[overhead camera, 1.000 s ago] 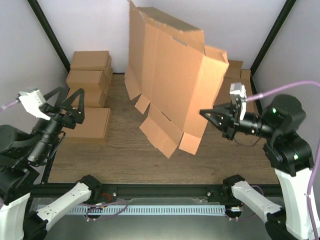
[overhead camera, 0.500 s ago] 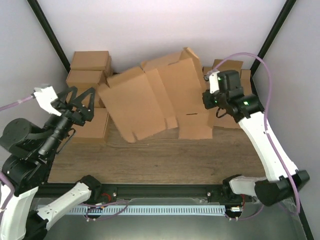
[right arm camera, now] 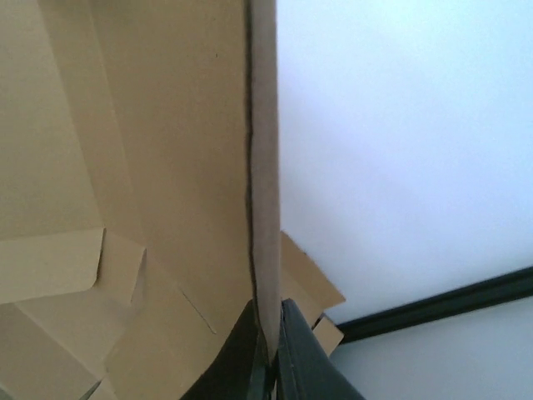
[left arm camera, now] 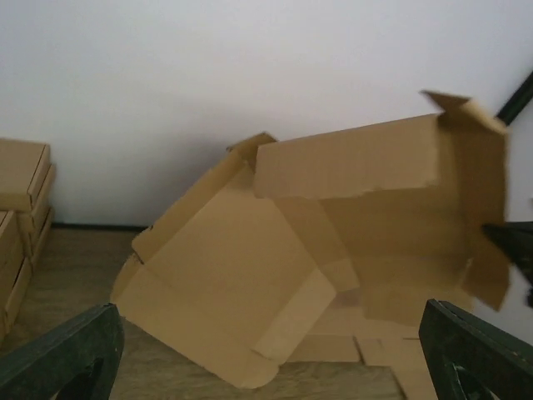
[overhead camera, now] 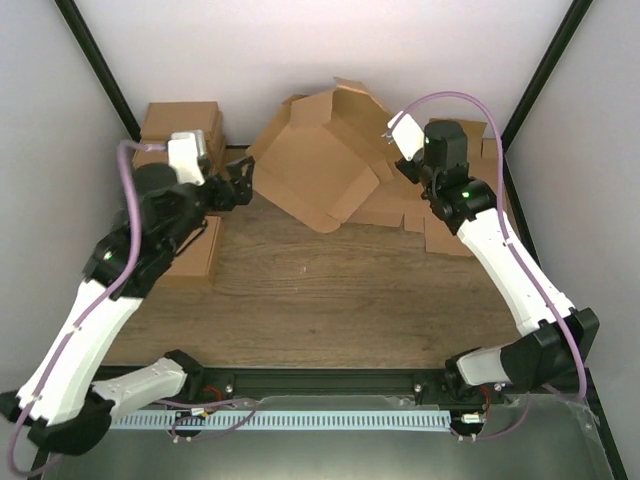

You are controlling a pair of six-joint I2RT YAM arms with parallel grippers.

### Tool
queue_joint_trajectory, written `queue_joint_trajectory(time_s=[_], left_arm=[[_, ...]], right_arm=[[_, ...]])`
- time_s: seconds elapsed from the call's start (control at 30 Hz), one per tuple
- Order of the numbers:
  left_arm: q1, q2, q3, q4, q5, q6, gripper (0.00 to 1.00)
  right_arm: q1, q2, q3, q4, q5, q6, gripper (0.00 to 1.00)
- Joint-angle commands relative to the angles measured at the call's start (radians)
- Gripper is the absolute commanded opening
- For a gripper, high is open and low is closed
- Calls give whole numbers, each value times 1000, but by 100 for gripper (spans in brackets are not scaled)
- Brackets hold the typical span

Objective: Fold the paper box

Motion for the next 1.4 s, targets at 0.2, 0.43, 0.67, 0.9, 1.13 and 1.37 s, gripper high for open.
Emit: queue_joint_trajectory(time_s=[0.2, 0.43, 0.67, 0.9, 1.13, 1.37], left_arm=[[283, 285, 144, 121, 140, 88, 100], [559, 549, 304, 184, 631, -25, 100], [578, 764, 282, 148, 849, -103, 90], [529, 793, 87, 112, 899, -97, 70], [421, 709, -257, 413, 1119, -321, 46], [293, 670, -268, 428, 1147, -353, 46]], right_arm=[[4, -116, 56, 73, -358, -247, 1], [4, -112, 62, 34, -425, -312, 1], [4, -92, 71, 58, -455, -326, 1], [4, -74, 104, 61, -519, -290, 1], [4, -62, 136, 48, -533, -189, 1], [25, -79, 213, -16, -591, -67, 1]])
